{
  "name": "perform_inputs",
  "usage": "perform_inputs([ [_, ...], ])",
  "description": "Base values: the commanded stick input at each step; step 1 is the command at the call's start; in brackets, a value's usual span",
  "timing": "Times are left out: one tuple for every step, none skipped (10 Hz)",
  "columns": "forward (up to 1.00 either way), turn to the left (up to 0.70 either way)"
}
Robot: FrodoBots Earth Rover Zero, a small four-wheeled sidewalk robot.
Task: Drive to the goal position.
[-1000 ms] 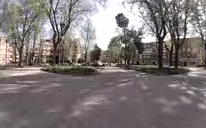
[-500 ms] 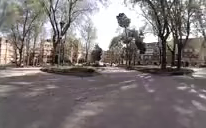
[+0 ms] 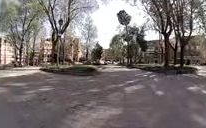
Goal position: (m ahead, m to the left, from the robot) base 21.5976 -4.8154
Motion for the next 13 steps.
perform_inputs([
  [0.70, -0.24],
  [0.70, -0.35],
  [0.70, -0.35],
  [0.70, -0.31],
  [0.70, -0.16],
  [0.70, -0.02],
  [0.70, 0.00],
  [0.70, 0.00],
  [0.70, -0.12],
  [0.70, -0.35],
  [0.70, -0.35],
  [0.70, -0.35],
  [0.70, -0.20],
])
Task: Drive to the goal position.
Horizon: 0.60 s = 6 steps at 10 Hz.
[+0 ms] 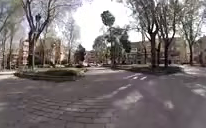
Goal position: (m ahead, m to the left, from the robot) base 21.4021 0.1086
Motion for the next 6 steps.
perform_inputs([
  [0.70, 0.00],
  [0.70, 0.00],
  [0.70, 0.00],
  [0.70, 0.00],
  [0.70, 0.00],
  [0.70, 0.00],
])
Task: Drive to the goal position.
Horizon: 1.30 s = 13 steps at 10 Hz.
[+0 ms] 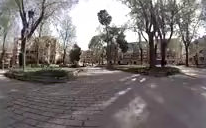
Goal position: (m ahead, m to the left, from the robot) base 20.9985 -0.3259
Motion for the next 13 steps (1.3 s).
perform_inputs([
  [0.70, 0.00],
  [0.70, 0.00],
  [0.70, 0.00],
  [0.70, 0.00],
  [0.70, 0.00],
  [0.70, 0.00],
  [0.70, 0.00],
  [0.70, 0.00],
  [0.70, 0.02],
  [0.70, 0.11],
  [0.70, 0.21],
  [0.70, 0.31],
  [0.70, 0.00],
])
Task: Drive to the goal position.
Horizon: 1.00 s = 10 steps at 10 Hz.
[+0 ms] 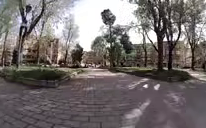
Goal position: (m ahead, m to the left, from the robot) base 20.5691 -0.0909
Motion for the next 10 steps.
perform_inputs([
  [0.70, 0.00],
  [0.70, 0.00],
  [0.70, 0.00],
  [0.70, 0.00],
  [0.70, 0.00],
  [0.70, 0.00],
  [0.70, 0.00],
  [0.70, 0.00],
  [0.70, 0.00],
  [0.70, 0.00],
])
